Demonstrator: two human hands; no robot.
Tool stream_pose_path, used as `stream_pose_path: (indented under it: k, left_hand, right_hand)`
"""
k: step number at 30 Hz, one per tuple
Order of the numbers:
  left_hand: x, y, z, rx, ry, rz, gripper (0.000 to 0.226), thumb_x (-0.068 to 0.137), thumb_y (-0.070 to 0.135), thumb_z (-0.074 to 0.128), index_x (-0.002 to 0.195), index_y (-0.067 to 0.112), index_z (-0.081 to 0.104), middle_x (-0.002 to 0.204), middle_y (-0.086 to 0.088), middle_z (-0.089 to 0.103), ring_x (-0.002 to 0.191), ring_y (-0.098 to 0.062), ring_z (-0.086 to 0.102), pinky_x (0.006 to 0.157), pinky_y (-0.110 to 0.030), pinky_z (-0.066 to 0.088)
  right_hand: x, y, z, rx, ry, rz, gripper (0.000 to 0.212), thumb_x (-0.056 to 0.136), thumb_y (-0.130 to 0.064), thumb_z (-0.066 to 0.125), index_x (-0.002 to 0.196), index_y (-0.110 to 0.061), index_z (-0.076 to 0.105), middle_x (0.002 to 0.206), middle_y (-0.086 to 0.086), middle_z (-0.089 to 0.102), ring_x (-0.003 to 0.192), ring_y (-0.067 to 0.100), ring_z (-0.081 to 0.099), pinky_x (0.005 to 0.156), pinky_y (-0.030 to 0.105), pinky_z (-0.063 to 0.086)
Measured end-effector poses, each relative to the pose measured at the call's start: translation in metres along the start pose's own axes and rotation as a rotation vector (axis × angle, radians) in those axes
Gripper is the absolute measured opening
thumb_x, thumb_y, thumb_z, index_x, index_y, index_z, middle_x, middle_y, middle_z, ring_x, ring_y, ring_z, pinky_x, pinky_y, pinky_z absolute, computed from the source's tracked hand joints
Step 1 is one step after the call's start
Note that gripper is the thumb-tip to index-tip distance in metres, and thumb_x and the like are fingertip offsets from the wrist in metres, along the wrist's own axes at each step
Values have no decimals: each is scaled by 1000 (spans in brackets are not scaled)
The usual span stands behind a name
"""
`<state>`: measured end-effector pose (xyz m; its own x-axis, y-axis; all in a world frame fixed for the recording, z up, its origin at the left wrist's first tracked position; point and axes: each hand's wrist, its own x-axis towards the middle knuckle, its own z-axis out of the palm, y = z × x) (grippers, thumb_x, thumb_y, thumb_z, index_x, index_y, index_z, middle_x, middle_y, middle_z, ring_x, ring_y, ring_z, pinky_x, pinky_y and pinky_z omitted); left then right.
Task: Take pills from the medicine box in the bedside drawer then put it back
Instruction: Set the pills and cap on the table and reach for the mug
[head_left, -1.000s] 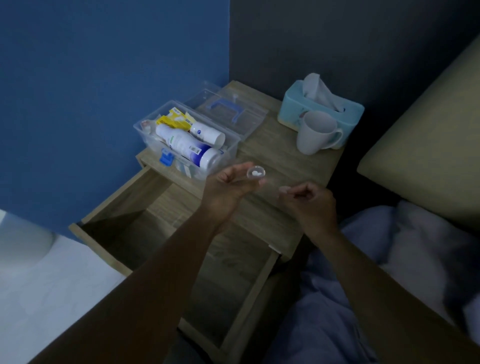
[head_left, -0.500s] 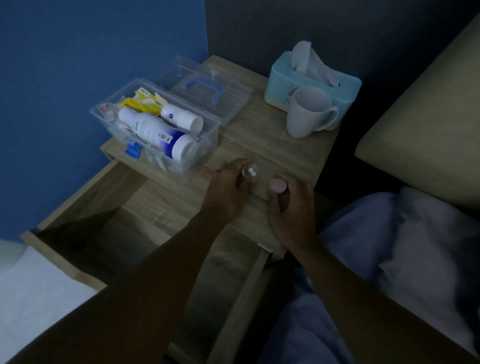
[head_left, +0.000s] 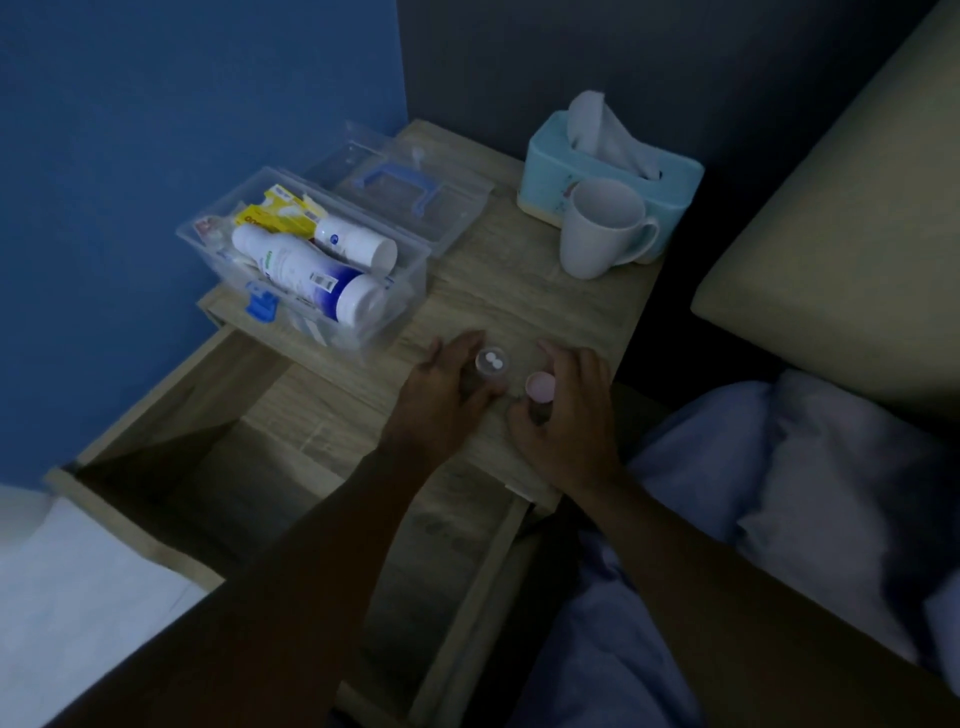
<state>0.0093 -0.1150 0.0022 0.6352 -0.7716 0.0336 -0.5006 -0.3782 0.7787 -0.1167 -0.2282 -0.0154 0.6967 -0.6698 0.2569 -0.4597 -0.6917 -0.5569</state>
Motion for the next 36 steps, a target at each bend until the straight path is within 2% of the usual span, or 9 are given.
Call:
stream_pose_path:
  k: [4, 8, 12, 16, 19, 21, 25, 30, 36]
  left_hand:
    - [-9, -5, -12, 35, -41, 11, 75, 86, 36, 70, 148, 12, 36, 149, -11, 45, 137, -25, 43, 112, -43, 39]
    - [-29, -17, -15, 425, -125, 36, 76, 97, 55, 36, 156, 13, 13, 165, -12, 9, 153, -25, 6, 123, -45, 11]
    - [-35, -20, -16, 636, -192, -11, 81, 96, 62, 16, 157, 13, -4, 165, -16, -9, 152, -27, -8, 123, -46, 3]
    - [-32, -15, -16, 687, -213, -26, 82, 95, 63, 10, 157, 12, -6, 164, -18, -9, 153, -29, -5, 123, -46, 3]
    - [-34, -14, -14, 757, -187, -16, 90, 86, 64, -7, 157, 9, -1, 164, -20, -3, 153, -31, 1, 123, -46, 8]
    - [-34, -14, -12, 762, -165, -18, 92, 84, 63, -10, 157, 9, 2, 164, -21, 1, 153, -31, 5, 123, -46, 9]
    - [-34, -14, -11, 746, -155, -4, 93, 87, 63, -10, 156, 6, 12, 163, -23, 9, 151, -34, 12, 122, -48, 12]
    - [-34, -14, -11, 764, -144, 33, 93, 89, 61, -10, 155, 3, 19, 161, -26, 15, 150, -37, 18, 120, -48, 13]
    - [-34, -15, -10, 752, -148, 10, 90, 87, 62, -7, 156, 6, 7, 163, -22, 4, 152, -33, 7, 120, -45, 4]
  right_hand:
    - [0, 1, -4, 72, -3, 20, 71, 70, -42, 61, 135, -15, 50, 117, 1, 49, 109, 17, 48, 89, 24, 38]
    - [7, 4, -12, 251, 1, 127, 58, 79, -28, 66, 134, -17, 52, 118, 0, 52, 102, 13, 55, 89, 26, 48]
    - [32, 6, -31, 245, 48, 101, 46, 79, -22, 61, 124, -11, 60, 106, 7, 61, 88, 17, 63, 77, 20, 52]
    - [75, 6, -55, 110, 121, -56, 34, 86, -5, 59, 120, -5, 60, 115, 14, 62, 105, 25, 61, 92, 33, 51]
    - [113, 5, -69, -6, 16, -103, 54, 90, -12, 58, 143, -7, 44, 146, 14, 46, 137, 26, 43, 112, 32, 37]
    - [135, 8, -74, -113, -58, -99, 70, 93, -22, 59, 154, -7, 28, 163, 13, 25, 153, 27, 18, 124, 39, 19]
    - [168, 13, -79, -289, -191, -92, 97, 90, -40, 65, 159, -5, 5, 169, 11, -3, 155, 28, -8, 123, 39, -3]
    - [187, 12, -77, -410, -325, -17, 116, 80, -49, 73, 157, -3, -1, 167, 16, -2, 155, 33, -3, 125, 44, 7]
    - [192, 12, -75, -406, -305, -2, 101, 73, -29, 85, 151, -1, 26, 156, 18, 31, 145, 32, 30, 117, 42, 32]
